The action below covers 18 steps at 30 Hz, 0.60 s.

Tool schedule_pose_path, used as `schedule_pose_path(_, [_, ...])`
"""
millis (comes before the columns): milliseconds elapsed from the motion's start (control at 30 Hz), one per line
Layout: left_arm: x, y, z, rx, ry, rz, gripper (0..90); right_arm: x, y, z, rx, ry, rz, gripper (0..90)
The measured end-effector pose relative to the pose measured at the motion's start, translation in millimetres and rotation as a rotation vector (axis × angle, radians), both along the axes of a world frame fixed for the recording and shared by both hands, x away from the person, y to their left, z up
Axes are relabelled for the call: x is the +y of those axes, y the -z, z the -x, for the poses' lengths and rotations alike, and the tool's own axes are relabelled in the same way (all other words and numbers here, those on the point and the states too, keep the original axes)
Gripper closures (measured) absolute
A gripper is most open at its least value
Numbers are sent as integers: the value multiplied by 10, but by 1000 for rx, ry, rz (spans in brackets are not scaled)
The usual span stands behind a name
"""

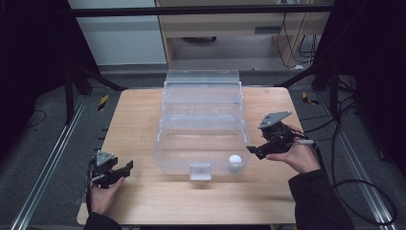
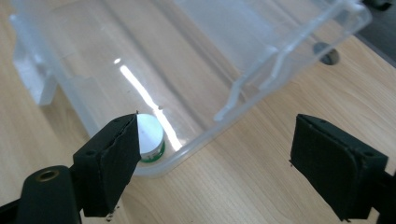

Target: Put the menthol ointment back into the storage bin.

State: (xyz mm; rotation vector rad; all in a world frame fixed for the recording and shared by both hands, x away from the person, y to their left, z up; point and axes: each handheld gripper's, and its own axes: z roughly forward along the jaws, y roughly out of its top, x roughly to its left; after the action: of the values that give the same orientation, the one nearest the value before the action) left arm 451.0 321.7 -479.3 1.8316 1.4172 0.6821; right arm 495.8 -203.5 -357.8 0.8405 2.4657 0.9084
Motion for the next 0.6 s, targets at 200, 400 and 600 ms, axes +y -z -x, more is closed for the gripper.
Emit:
schedule_pose_path(200, [-2,-3,4,-1,0,1,332,-234,219,176,-50,99,-114,251])
schedule_pose_path(400, [-9,-2,6,-2,-1,-2,333,-404,484,293,-55,161,-161,302])
schedule_pose_path(600, [-10,-3,8,-3,-1,-2,350,-567,721,344,-71,256,-222,273])
